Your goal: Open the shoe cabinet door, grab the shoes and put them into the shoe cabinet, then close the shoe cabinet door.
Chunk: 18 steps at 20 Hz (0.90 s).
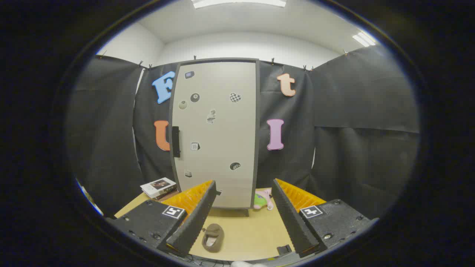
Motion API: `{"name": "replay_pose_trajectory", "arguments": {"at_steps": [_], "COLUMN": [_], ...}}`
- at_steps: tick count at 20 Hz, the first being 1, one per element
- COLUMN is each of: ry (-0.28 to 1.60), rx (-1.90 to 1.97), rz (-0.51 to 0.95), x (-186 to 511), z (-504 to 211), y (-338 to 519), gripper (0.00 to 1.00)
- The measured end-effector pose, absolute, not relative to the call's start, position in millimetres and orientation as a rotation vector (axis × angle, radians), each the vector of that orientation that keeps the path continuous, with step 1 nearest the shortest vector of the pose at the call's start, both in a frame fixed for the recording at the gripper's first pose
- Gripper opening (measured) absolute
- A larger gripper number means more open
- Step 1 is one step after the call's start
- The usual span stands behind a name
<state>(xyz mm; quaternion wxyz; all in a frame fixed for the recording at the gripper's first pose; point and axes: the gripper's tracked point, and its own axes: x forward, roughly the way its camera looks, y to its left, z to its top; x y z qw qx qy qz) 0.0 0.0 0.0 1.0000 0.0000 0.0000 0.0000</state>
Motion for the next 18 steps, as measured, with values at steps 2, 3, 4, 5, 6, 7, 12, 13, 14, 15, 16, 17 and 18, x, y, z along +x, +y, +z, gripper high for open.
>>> {"name": "replay_pose_trajectory", "arguments": {"at_steps": [2,3,4,5,6,7,12,13,14,15,16,17,18], "ry": [-0.001,-0.002,-0.005,-0.006,-0.004,-0.002,0.012,0.013,0.016,0.015,0.016,0.018,0.019], "rx": [0.001,0.002,0.007,0.01,0.009,0.007,0.015,0.021,0.026,0.03,0.032,0.031,0.028], "rz": [-0.004,-0.008,-0.011,-0.013,-0.017,-0.017,-0.018,-0.021,-0.025,-0.028,-0.032,-0.033,-0.027], "x": [-1.7,-2.5,-3.0,-2.3,-3.1,-3.7,-5.8,-5.2,-4.8,-4.7,-2.1,0.6,4.2], "z": [0.3,1.3,1.3,1.4,-0.4,-2.0,-5.8,-4.5,-6.6,-5.5,-4.6,-3.2,-2.7], "y": [0.3,-0.8,-0.8,-0.5,-1.4,-1.2,2.6,4.2,5.1,7.4,10.5,14.6,20.4], "gripper": [0.98,0.98,0.98,0.98,0.98,0.98,0.98,0.98,0.98,0.98,0.98,0.98,0.98]}}
